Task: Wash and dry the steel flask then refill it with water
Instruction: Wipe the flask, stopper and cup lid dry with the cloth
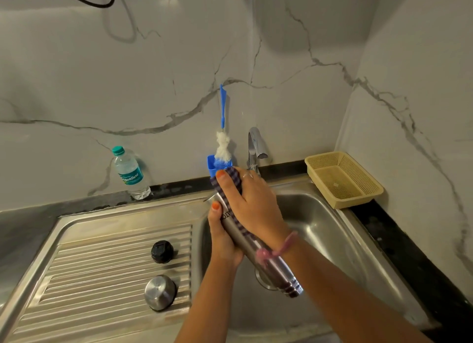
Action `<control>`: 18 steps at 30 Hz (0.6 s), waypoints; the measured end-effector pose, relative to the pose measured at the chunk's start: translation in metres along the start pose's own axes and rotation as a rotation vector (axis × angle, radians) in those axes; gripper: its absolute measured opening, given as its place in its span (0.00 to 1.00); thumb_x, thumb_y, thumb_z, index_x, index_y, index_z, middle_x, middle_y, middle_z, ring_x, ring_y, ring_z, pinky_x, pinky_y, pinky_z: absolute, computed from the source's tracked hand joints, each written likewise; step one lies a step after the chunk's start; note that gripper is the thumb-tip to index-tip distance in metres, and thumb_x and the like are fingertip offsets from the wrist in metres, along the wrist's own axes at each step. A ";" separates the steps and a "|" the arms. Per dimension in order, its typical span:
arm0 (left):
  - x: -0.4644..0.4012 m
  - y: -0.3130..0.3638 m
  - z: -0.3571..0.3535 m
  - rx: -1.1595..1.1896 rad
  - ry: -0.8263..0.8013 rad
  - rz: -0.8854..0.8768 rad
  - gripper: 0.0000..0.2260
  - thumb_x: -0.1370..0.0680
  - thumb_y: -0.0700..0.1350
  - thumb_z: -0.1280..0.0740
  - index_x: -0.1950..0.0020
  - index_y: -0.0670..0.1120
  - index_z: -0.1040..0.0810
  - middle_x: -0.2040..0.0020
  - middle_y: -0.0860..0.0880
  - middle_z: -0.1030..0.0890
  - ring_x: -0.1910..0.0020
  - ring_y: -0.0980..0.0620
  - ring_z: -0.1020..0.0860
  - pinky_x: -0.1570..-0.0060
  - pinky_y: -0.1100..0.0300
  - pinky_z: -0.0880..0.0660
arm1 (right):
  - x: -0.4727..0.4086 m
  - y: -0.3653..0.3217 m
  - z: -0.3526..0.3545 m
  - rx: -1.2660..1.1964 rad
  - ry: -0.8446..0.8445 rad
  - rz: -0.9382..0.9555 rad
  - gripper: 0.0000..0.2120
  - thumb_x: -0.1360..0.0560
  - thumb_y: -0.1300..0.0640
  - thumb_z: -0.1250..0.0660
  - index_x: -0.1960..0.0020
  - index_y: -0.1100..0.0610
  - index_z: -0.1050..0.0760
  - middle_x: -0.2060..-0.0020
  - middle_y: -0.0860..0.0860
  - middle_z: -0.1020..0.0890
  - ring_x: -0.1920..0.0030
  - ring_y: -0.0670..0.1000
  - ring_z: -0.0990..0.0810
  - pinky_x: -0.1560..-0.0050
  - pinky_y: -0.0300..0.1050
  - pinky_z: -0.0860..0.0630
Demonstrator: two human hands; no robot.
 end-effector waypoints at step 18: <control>-0.008 0.018 0.029 0.026 0.158 0.022 0.52 0.58 0.73 0.23 0.41 0.45 0.24 0.61 0.47 0.15 0.63 0.51 0.16 0.65 0.58 0.19 | 0.100 0.086 -0.006 0.026 0.033 -0.019 0.27 0.22 0.32 0.54 0.38 0.47 0.28 0.50 0.39 0.23 0.47 0.41 0.24 0.46 0.51 0.24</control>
Point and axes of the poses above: each hand's wrist, its own x-axis away from the middle knuckle, its own z-axis out of the back of the hand, y = z × x, the point moved 10 cm from there along -x, towards the middle knuckle
